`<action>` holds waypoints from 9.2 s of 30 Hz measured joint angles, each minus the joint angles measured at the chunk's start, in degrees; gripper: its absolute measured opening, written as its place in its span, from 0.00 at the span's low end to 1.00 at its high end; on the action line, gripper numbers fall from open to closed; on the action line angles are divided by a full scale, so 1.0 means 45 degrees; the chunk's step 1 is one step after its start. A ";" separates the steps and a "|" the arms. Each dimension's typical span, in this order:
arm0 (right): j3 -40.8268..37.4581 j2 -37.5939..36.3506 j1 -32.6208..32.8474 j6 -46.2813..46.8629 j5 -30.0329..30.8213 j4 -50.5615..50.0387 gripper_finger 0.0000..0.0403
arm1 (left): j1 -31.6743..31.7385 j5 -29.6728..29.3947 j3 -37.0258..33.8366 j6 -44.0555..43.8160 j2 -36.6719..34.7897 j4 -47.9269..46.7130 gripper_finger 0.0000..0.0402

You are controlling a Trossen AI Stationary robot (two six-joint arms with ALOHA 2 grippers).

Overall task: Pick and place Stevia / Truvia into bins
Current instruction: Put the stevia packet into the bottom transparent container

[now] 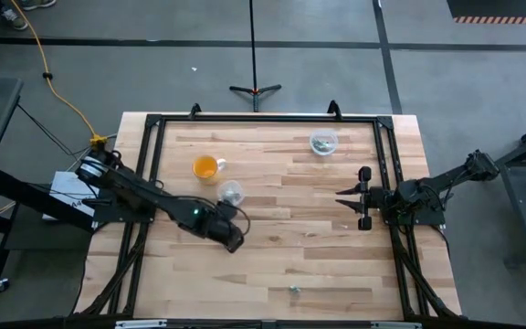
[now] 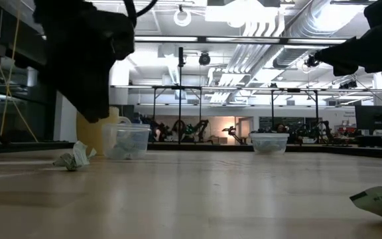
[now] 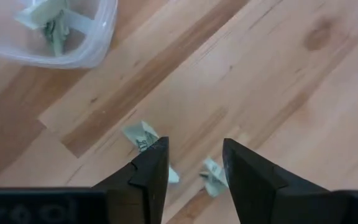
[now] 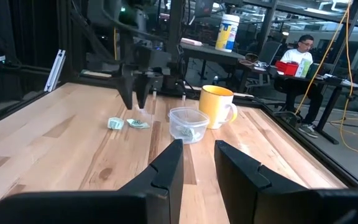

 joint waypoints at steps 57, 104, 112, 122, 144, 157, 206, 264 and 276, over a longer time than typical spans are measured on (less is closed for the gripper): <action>0.0000 0.0005 0.0003 -0.0055 0.0017 -0.0093 0.21 | 0.0921 -0.4394 -0.2301 0.3128 -0.2186 0.2868 0.06; 0.0000 0.0002 0.0000 -0.0057 0.0049 -0.0152 0.21 | -0.1324 -0.0528 -0.2304 -0.2019 -0.0374 0.4313 0.59; -0.0001 0.0005 0.0004 -0.0057 0.0049 -0.0152 0.21 | -0.1329 0.0212 -0.2304 -0.2986 0.0177 0.4301 0.59; -0.0004 0.0029 0.0003 -0.0057 0.0048 -0.0158 0.21 | -0.1324 0.0577 -0.2266 -0.3015 0.0961 0.4442 0.59; -0.0005 0.0029 0.0005 -0.0057 0.0044 -0.0157 0.21 | -0.1305 -0.0165 -0.2338 -0.1154 0.0773 0.4420 0.13; 0.0000 0.0029 0.0000 -0.0057 0.0044 -0.0152 0.21 | -0.0657 -0.4537 -0.2314 0.1507 -0.1848 0.3243 0.16; -0.0001 0.0087 0.0001 -0.0037 0.0190 -0.0156 0.21 | -0.0489 0.3145 0.2167 1.4459 0.4419 1.2754 0.64; 0.0000 0.0087 0.0004 -0.0043 0.0233 -0.0351 0.21 | -0.0212 0.4908 0.6264 1.8151 0.8240 0.9175 0.05; 0.0000 0.0087 0.0003 -0.0042 0.0233 -0.0380 0.21 | -0.0110 -0.0304 0.6264 1.6511 0.5427 0.1425 0.05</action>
